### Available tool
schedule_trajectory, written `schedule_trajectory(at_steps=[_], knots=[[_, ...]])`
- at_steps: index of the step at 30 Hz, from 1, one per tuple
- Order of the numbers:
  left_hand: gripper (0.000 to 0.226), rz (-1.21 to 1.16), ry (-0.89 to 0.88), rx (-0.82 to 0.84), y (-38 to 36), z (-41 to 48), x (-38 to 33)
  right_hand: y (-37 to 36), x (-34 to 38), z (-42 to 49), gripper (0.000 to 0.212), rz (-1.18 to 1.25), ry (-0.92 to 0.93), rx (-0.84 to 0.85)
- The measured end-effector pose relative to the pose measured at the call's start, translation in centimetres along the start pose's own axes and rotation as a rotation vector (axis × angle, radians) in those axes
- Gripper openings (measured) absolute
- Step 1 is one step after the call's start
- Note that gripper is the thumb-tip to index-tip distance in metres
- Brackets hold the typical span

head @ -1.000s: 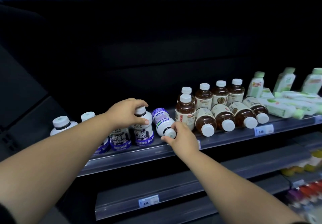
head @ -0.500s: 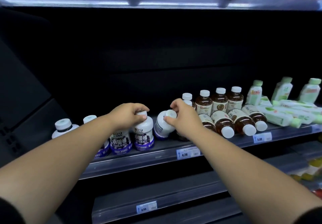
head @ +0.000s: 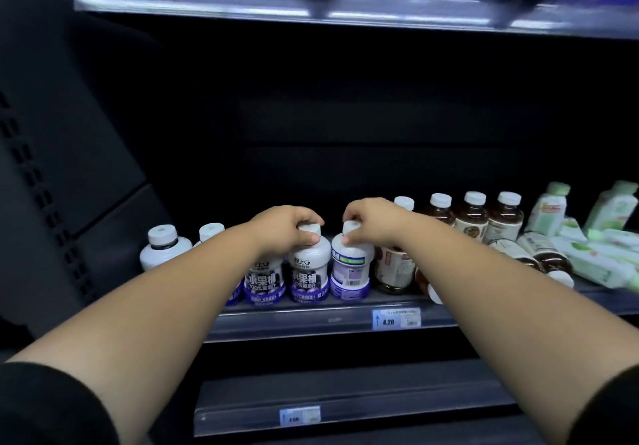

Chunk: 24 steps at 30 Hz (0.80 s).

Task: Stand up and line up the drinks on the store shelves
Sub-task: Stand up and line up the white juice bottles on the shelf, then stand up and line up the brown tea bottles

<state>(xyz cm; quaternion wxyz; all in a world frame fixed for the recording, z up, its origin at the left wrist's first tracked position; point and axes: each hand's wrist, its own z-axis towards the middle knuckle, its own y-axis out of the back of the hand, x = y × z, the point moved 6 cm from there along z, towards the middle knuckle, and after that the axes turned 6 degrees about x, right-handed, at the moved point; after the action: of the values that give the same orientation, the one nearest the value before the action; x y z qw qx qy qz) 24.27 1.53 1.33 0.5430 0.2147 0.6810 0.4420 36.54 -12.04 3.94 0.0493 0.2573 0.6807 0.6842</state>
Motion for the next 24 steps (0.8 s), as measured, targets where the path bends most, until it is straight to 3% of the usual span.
schedule_trajectory(at_steps=[4,8,11,15,18,24], knots=[[0.035,-0.018,-0.001,0.005,0.1,-0.2,-0.1,-0.2,0.1,-0.2,0.043,0.137,0.050,0.111],[0.035,-0.018,-0.001,0.011,0.1,-0.3,-0.2,0.6,-0.6,-0.1,0.031,0.126,0.016,-0.030],[0.037,-0.003,-0.003,0.010,0.2,-0.4,-0.4,0.1,-0.3,-0.1,0.039,0.201,0.063,0.070],[0.038,0.002,0.001,0.013,0.2,-0.5,-0.4,0.0,-0.3,0.1,0.044,0.083,0.004,-0.037],[0.040,0.036,0.008,0.006,0.3,-0.5,-0.4,-0.4,-0.3,0.2,0.031,0.121,0.038,-0.007],[0.035,0.095,0.007,0.040,0.4,-0.3,-0.8,-0.5,-0.3,0.1,0.032,0.141,0.073,0.003]])
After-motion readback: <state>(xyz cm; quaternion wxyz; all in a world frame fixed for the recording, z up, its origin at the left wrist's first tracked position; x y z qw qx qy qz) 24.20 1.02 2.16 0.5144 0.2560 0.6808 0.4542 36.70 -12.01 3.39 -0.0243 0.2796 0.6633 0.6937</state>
